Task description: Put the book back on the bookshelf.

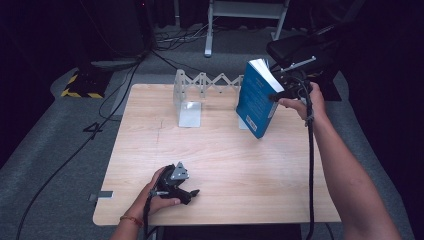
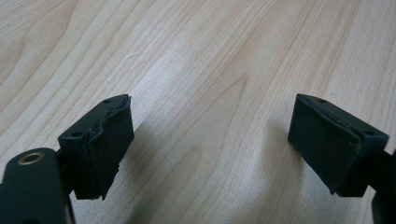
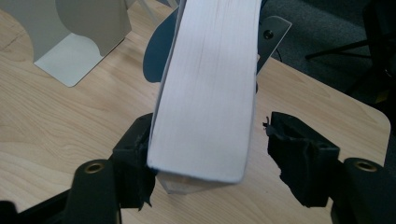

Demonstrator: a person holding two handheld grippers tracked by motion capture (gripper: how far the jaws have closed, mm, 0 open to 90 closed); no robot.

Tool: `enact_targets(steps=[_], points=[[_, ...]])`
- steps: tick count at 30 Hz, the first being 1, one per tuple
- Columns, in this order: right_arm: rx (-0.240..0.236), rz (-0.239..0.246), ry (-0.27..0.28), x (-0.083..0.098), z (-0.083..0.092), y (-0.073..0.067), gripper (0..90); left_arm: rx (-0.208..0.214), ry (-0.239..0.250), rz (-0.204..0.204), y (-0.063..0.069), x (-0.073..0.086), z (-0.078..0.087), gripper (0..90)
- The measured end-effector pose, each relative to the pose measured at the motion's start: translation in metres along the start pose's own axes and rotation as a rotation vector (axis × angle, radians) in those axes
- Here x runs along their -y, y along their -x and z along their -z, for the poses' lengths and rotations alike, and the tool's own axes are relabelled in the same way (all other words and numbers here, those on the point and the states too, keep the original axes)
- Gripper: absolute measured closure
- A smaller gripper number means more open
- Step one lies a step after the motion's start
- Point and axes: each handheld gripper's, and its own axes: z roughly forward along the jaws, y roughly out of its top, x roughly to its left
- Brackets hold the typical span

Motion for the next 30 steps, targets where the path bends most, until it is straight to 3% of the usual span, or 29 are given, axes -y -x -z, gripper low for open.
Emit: enact_targets(steps=[17,30], points=[[0.005,0.078,-0.007,0.035,0.005,-0.002,32.2,0.000,0.000,0.000,0.000,0.000,0.000,14.6],[-0.021,0.097,-0.028,0.074,-0.004,0.001,32.4,0.000,0.000,0.000,0.000,0.000,0.000,14.6]])
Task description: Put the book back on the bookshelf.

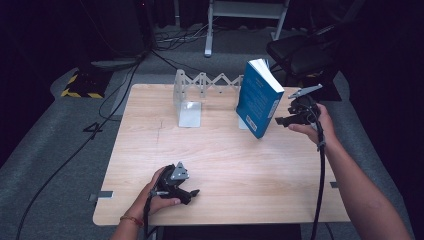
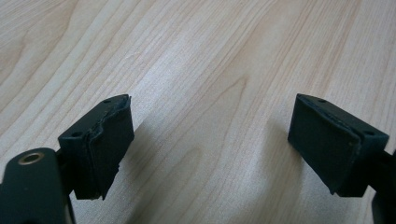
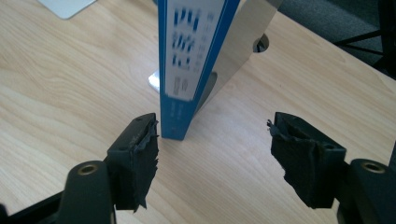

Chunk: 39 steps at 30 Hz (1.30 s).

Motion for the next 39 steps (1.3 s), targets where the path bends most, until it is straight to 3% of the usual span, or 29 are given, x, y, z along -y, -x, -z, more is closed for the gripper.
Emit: enact_targets(steps=[7,17,27,39], points=[[-0.024,0.018,0.002,0.023,0.000,-0.004,32.2,-0.003,-0.001,0.002,0.000,0.000,0.000,14.4],[-0.006,0.067,-0.021,0.055,-0.004,-0.012,32.1,-0.002,-0.001,0.001,0.000,-0.001,-0.001,14.2],[-0.061,0.076,0.013,0.093,-0.007,-0.012,32.0,-0.004,-0.001,0.002,0.000,-0.002,-0.001,14.1],[-0.055,0.119,0.034,0.140,-0.015,-0.018,32.2,-0.007,-0.001,0.005,0.000,-0.002,-0.002,14.1]])
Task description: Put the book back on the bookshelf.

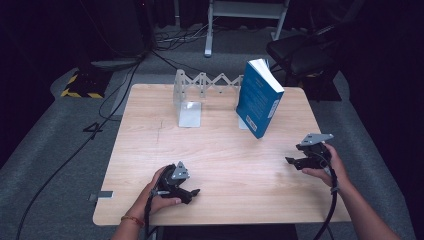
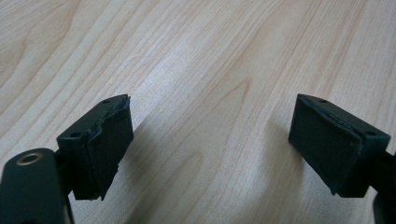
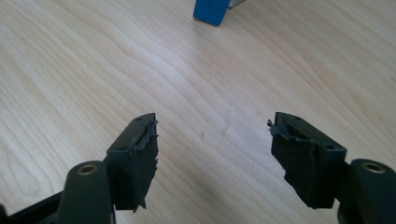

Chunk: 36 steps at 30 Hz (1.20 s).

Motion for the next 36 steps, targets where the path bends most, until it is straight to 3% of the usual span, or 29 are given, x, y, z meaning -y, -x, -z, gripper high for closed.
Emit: enact_targets(steps=[10,13,19,21,26,36], points=[[-0.030,0.005,0.047,0.046,0.001,-0.003,31.7,0.000,0.000,0.000,0.000,0.000,0.000,14.1],[-0.060,-0.020,0.072,0.061,0.005,-0.001,31.5,0.000,0.000,0.001,0.000,0.000,0.000,14.1],[-0.060,-0.062,0.080,0.084,0.009,0.000,31.1,0.000,0.000,0.000,0.000,0.000,0.000,14.1],[-0.087,-0.109,0.108,0.096,0.011,0.002,30.2,0.000,0.000,0.000,0.000,0.000,0.000,14.1],[-0.076,-0.144,0.146,0.107,0.015,0.002,29.2,0.000,0.000,0.000,0.000,0.000,0.000,14.1],[-0.074,-0.140,0.145,0.108,0.015,0.001,27.0,-0.008,0.002,0.010,0.001,0.000,0.000,14.2]])
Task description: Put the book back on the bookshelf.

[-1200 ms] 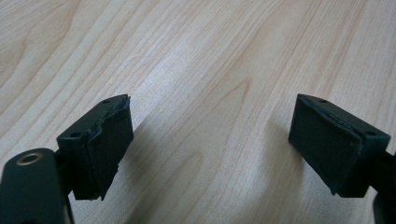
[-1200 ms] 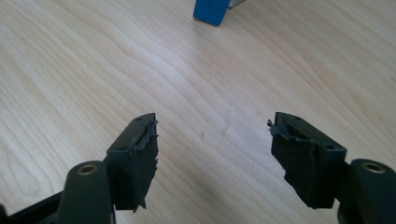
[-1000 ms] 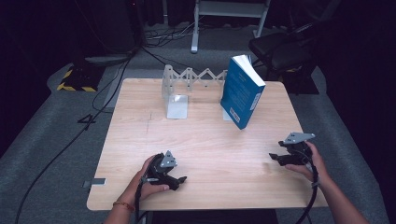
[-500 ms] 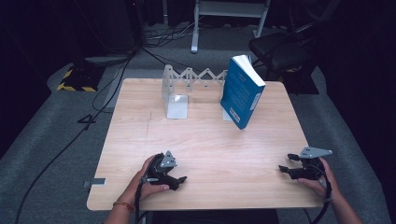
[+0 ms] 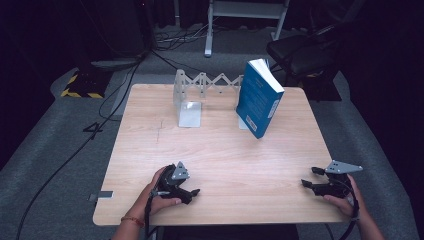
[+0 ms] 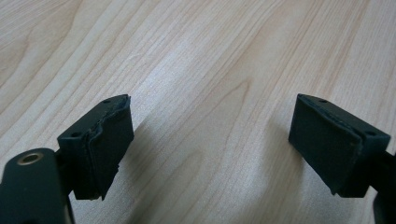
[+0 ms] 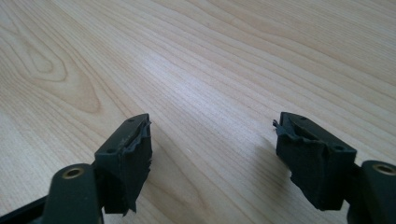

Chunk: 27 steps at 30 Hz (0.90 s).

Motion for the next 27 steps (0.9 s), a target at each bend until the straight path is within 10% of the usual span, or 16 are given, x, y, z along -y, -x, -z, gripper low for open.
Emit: enact_targets(steps=[27], points=[[0.021,-0.015,-0.004,0.0001,-0.0001,-0.0004,24.4,-0.002,0.001,0.001,0.0000,0.0001,0.0001,14.4]])
